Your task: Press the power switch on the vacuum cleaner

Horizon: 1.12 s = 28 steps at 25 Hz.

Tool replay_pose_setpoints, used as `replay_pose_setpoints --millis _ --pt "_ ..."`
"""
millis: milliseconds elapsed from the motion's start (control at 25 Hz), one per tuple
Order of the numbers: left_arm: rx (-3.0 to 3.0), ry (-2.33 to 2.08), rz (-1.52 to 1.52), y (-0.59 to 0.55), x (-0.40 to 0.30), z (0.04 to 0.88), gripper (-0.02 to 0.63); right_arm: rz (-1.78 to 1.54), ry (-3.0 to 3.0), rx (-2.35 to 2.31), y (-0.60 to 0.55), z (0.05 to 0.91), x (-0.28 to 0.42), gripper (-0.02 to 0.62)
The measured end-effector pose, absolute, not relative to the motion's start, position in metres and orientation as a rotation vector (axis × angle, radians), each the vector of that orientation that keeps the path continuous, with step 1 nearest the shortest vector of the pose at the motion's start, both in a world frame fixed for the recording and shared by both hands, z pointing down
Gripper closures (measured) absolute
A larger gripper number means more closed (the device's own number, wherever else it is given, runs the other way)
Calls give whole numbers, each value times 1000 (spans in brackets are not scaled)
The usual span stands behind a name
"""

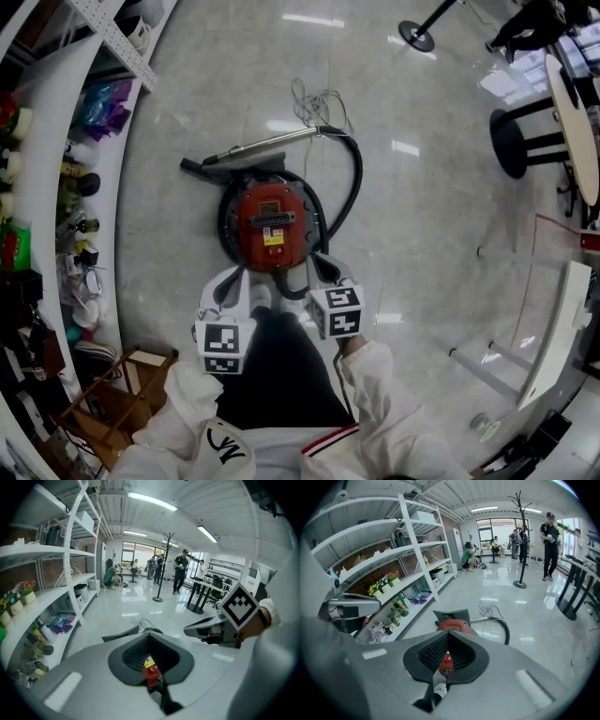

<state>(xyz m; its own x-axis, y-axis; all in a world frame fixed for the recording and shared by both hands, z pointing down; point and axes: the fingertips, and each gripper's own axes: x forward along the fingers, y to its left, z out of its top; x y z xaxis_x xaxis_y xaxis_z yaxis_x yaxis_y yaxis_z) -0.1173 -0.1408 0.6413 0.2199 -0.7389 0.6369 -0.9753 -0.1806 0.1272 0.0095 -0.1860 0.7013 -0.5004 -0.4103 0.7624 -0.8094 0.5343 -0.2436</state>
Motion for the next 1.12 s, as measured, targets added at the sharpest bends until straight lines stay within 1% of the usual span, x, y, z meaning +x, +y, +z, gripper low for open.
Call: replay_pose_setpoints --millis 240,440,1120 --pt "1980 -1654 598 -145 -133 610 606 786 -2161 1028 -182 658 22 594" --pt "2018 -1667 601 -149 -132 582 606 778 -2191 1050 -182 627 26 594" --pt "2100 -1723 527 -164 -140 504 606 720 -2313 1110 -192 528 17 594"
